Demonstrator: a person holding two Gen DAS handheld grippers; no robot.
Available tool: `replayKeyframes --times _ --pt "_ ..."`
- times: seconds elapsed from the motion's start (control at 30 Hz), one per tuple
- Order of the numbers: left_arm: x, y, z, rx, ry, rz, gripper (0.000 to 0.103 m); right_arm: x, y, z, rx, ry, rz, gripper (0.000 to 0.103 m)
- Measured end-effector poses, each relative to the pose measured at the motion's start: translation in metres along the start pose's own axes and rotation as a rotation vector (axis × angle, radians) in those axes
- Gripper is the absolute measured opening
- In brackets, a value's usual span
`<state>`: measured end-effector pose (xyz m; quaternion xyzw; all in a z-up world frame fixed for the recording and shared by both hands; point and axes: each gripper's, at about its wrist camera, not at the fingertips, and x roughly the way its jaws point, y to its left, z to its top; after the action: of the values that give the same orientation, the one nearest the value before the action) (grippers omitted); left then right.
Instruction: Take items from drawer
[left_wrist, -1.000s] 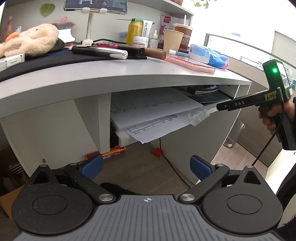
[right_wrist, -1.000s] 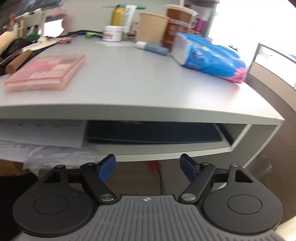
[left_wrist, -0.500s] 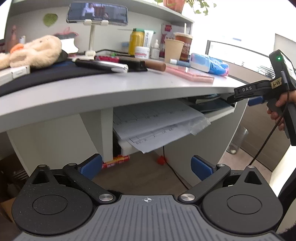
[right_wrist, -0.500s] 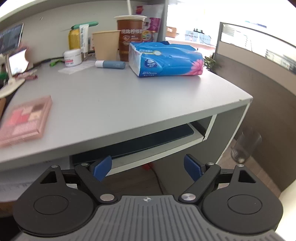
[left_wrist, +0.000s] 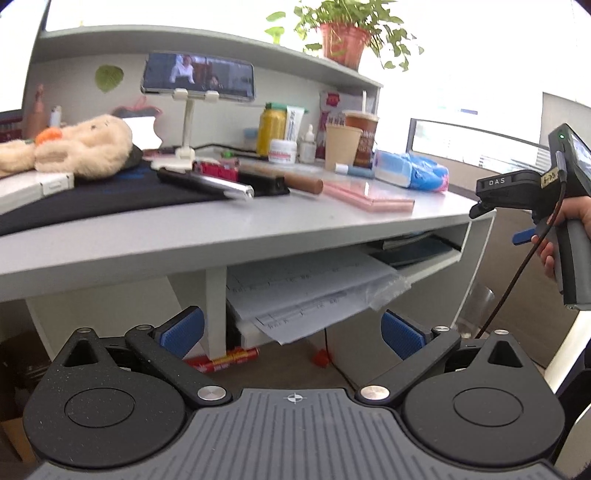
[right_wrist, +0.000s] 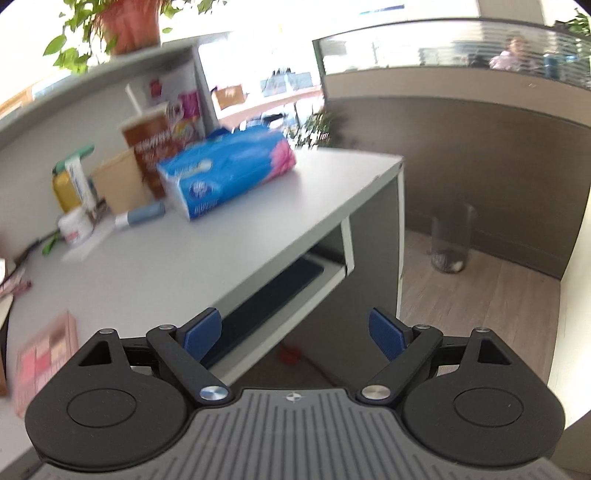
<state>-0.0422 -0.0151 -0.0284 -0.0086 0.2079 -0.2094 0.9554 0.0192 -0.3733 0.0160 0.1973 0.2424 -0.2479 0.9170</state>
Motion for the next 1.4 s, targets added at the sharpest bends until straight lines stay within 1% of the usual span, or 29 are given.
replayKeyframes --times 0.17,0.2,0.23,0.33,0.4,0.53,0.63,0.83,0.97,1.07,1.23,1.33,1.4 --pt "-0.006 0.001 0.003 -0.008 -0.045 0.017 0.103 -0.012 0.01 -0.004 -0.033 -0.094 0.028 0.087" --pt "-0.008 0.001 0.004 -0.01 -0.056 0.018 0.103 -0.014 0.012 -0.005 -0.042 -0.114 0.04 0.096" --pt "-0.009 0.002 0.004 -0.011 -0.066 0.019 0.103 -0.017 0.014 -0.007 -0.046 -0.14 0.053 0.101" --pt "-0.014 0.003 0.007 -0.015 -0.1 0.022 0.103 -0.028 0.019 -0.01 -0.064 -0.216 0.096 0.102" --pt "-0.016 0.003 0.008 -0.021 -0.11 0.012 0.103 -0.032 0.024 -0.012 -0.086 -0.24 0.124 0.102" --pt "-0.023 -0.001 0.01 0.011 -0.155 0.022 0.103 -0.038 0.033 -0.017 -0.123 -0.275 0.182 0.103" --pt "-0.027 -0.001 0.012 0.017 -0.18 0.03 0.103 -0.042 0.041 -0.021 -0.161 -0.284 0.227 0.103" --pt "-0.029 -0.001 0.017 0.018 -0.202 0.072 0.103 -0.044 0.054 -0.029 -0.22 -0.288 0.289 0.103" --pt "-0.028 -0.001 0.023 0.013 -0.218 0.128 0.103 -0.047 0.06 -0.034 -0.251 -0.292 0.319 0.103" --pt "-0.026 0.003 0.027 0.002 -0.227 0.178 0.103 -0.047 0.065 -0.038 -0.275 -0.278 0.347 0.103" --pt "-0.02 0.012 0.032 -0.036 -0.22 0.275 0.103 -0.045 0.071 -0.042 -0.308 -0.273 0.39 0.103" --pt "-0.016 0.018 0.035 -0.059 -0.212 0.317 0.103 -0.045 0.076 -0.046 -0.342 -0.273 0.423 0.103" --pt "-0.013 0.02 0.036 -0.062 -0.201 0.333 0.103 -0.044 0.081 -0.049 -0.38 -0.268 0.454 0.103"
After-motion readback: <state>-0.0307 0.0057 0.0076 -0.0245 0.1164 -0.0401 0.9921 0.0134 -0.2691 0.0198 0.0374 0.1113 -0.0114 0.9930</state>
